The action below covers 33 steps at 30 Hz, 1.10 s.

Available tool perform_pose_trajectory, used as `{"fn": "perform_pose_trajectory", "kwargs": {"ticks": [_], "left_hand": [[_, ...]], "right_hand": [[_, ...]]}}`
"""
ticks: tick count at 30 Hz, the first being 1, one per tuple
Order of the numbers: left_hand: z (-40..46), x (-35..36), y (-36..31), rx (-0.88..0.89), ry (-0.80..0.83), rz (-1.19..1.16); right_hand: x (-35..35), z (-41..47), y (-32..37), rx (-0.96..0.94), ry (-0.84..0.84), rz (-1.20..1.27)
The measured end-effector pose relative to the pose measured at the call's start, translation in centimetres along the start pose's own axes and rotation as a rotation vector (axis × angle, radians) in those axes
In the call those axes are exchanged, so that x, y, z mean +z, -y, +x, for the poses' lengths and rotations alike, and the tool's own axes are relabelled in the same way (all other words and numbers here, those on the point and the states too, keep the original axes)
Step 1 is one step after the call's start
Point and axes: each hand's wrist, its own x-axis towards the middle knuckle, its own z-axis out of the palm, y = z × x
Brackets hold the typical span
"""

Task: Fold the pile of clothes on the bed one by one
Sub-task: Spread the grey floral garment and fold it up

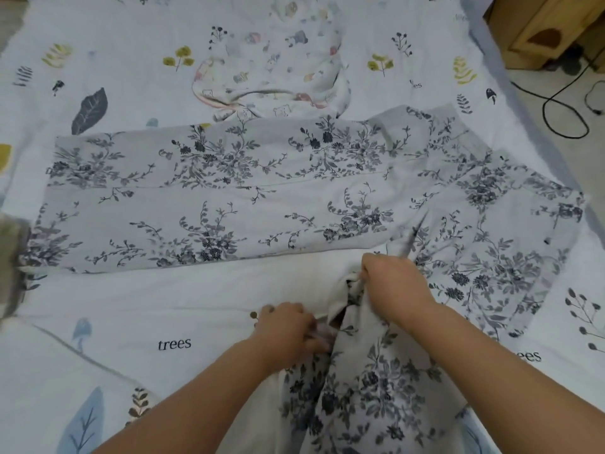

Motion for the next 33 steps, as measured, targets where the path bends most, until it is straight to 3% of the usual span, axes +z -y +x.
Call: {"fn": "perform_pose_trajectory", "kwargs": {"ticks": [3,7,11,15,18,21,22,24,26,27,29,32,33], "left_hand": [[-1.0,0.5,1.9,0.038,0.032,0.078],[-2.8,-1.1,1.7,0.164,-0.137,-0.243],[-6.3,-5.0,2.4,0.133,-0.269,-0.617],[-8.1,-8.6,7.5,-0.185,-0.339,-0.855],[-8.1,-9.3,12.7,-0.559,-0.597,-0.622],[-8.4,-8.2,15.7,-0.756,-0.737,-0.416],[-8.2,-7.6,16.2,-0.795,-0.743,-0.488],[-7.9,-6.5,16.3,-0.84,-0.721,-0.902],[-7.6,-5.3,16.6,-0.829,-0.616,-1.279],[-7.7,-4.9,16.7,-0.816,-0.55,-1.357],[-8.3,-4.5,16.8,-0.811,-0.562,-1.319],[-10.6,-4.2,17.3,-0.871,-0.886,-0.996],[-11.5,-4.1,17.4,-0.928,-0.917,-0.836]], "right_hand": [[0.9,0.1,-0.1,0.009,0.056,0.024],[1.5,0.4,0.4,-0.049,0.145,-0.038],[-0.6,1.1,-0.5,0.091,0.039,0.27],[-2.1,2.2,-1.5,0.215,-0.133,0.415],[-2.3,3.3,-1.1,0.27,-0.215,0.387],[-1.1,4.1,-0.6,0.29,-0.199,0.289],[-0.6,4.4,-0.3,0.278,-0.173,0.274],[0.4,4.7,0.3,0.238,-0.139,0.278],[1.1,5.3,0.9,0.188,-0.154,0.294],[1.3,5.6,1.2,0.164,-0.18,0.301],[1.3,6.1,1.5,0.137,-0.21,0.3],[0.6,6.6,0.9,0.182,-0.264,0.382],[0.3,6.7,0.7,0.194,-0.29,0.408]]}}
